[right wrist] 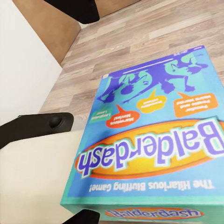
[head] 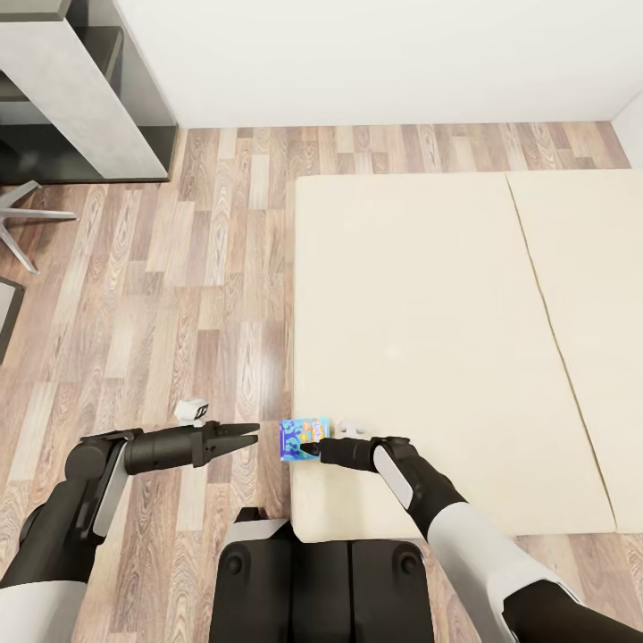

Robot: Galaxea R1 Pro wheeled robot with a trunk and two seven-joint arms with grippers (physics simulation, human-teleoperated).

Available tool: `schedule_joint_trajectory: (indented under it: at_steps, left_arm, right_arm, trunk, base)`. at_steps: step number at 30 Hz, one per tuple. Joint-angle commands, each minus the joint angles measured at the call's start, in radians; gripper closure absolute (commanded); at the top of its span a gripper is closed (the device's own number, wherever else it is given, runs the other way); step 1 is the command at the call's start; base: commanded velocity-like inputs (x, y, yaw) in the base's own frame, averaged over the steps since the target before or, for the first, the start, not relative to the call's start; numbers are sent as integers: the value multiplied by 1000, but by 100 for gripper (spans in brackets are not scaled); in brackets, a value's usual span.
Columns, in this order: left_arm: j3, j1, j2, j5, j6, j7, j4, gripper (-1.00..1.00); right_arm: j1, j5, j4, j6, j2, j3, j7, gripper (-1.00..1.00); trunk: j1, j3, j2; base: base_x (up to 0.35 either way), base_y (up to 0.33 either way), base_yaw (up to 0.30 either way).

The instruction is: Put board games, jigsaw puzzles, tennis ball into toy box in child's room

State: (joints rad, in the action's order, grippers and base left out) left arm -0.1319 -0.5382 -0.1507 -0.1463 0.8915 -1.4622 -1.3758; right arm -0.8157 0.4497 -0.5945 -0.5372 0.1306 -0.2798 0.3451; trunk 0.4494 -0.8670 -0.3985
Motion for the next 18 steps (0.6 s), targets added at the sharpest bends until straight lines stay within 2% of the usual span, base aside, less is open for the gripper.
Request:
schedule_joint_trajectory:
  at_steps: [1,18]
  left_arm:
    - [0,0,0,-1,11,-3,0,-100]
    - [0,0,-1,-1,11,-3,0,-100]
  right_arm:
    - [0,3,-1,-4,0,-1,0,-100]
    - [0,3,-1,-4,0,-1,0,-100]
  trunk:
    - [1,-1,-2]
    - [1,-1,-2]
  base:
    - [0,0,0]
    - [0,28,0]
